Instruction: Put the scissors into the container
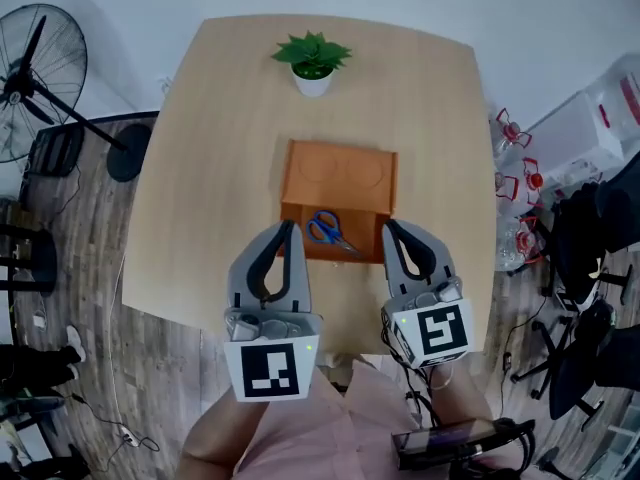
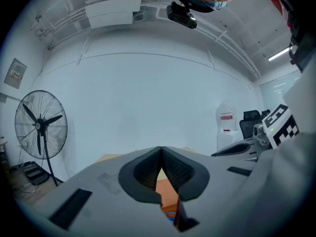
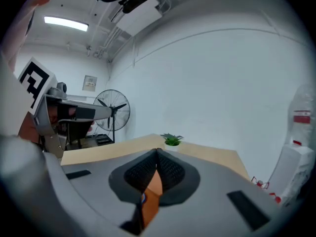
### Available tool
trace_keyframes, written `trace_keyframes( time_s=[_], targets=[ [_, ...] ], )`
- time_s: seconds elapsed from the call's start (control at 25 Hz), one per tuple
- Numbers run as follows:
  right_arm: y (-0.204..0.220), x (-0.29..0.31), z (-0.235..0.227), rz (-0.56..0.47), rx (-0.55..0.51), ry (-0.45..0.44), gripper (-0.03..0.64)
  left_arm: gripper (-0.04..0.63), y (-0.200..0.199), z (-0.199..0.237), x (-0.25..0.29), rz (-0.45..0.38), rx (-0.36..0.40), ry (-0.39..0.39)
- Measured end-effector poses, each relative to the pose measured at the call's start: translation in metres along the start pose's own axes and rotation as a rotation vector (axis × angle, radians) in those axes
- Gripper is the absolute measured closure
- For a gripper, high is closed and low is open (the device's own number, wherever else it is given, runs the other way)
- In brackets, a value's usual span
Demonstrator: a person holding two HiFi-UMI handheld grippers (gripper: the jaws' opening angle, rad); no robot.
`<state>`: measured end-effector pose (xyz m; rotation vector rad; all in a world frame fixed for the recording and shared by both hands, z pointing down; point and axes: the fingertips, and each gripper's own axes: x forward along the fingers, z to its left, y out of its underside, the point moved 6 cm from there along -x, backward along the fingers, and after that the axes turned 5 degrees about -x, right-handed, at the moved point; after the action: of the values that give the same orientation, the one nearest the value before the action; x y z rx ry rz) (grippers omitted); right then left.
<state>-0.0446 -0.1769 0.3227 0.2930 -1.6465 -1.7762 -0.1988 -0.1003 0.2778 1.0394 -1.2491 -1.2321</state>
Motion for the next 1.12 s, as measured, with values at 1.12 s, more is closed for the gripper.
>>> trace_keyframes(
  time_s=[1.12],
  targets=[
    [-0.042,-0.105,-0.064,-0.203,-0.006,0.219,0.617,0.591,-0.066,-0.108,-0.002,-0.158,0.117,0.146]
  ],
)
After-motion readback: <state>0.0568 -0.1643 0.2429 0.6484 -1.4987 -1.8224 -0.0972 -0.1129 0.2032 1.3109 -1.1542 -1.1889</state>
